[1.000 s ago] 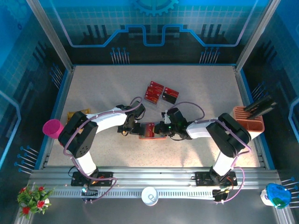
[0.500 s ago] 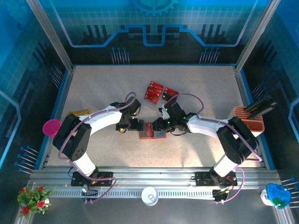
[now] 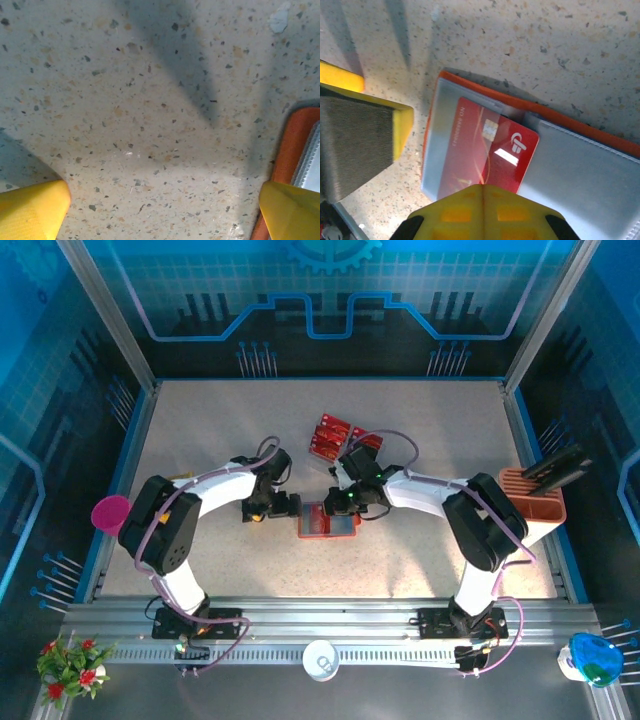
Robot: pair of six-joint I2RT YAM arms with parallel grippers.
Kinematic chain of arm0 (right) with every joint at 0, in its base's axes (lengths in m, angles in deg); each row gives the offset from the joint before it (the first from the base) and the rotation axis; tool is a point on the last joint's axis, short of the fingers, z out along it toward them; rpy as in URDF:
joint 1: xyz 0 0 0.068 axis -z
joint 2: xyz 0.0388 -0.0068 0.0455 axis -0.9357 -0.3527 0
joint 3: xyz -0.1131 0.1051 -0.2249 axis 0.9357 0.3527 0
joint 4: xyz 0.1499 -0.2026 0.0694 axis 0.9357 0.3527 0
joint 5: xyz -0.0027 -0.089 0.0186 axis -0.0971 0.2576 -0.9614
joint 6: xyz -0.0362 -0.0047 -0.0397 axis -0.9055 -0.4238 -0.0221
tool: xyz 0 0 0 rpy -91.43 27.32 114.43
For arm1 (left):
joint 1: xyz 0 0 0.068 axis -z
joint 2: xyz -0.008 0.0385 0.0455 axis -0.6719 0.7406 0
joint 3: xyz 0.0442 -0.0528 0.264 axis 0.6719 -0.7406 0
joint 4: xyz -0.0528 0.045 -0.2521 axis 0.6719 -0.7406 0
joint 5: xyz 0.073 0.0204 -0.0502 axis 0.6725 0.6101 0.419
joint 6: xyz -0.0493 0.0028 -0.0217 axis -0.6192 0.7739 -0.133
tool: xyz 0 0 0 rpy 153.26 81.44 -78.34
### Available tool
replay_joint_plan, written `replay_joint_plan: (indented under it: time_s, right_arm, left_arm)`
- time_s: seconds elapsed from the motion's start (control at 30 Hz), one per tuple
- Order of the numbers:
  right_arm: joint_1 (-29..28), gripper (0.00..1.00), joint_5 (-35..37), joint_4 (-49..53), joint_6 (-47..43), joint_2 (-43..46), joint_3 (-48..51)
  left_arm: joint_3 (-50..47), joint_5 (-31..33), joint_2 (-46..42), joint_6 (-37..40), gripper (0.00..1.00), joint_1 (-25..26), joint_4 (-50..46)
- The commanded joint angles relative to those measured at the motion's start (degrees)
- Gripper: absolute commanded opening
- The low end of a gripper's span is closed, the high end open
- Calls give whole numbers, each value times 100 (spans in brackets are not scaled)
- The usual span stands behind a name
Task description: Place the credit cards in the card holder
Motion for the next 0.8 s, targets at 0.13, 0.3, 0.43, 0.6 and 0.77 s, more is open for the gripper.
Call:
replay_joint_plan:
  time_s: [0.13, 0.3, 0.43, 0.6, 0.77]
  right_arm:
    - [-204, 5, -18, 431, -257, -566, -463]
    - [-381, 3, -63, 525, -207, -896, -740]
    - [-430, 2, -122, 495, -117, -903, -868]
    - [-384, 3, -26, 452, -68, -456, -853]
    - [-318, 3, 271, 661, -72, -127, -689]
  left_arm:
    - [192, -102, 423, 286, 99, -9, -136]
    - [210, -112, 511, 337, 99, -5, -101]
    - [211, -131, 522, 337, 99, -2, -74]
    - [227, -129, 435, 355, 99, -10, -95]
    - [265, -146, 87, 327, 99, -10, -231]
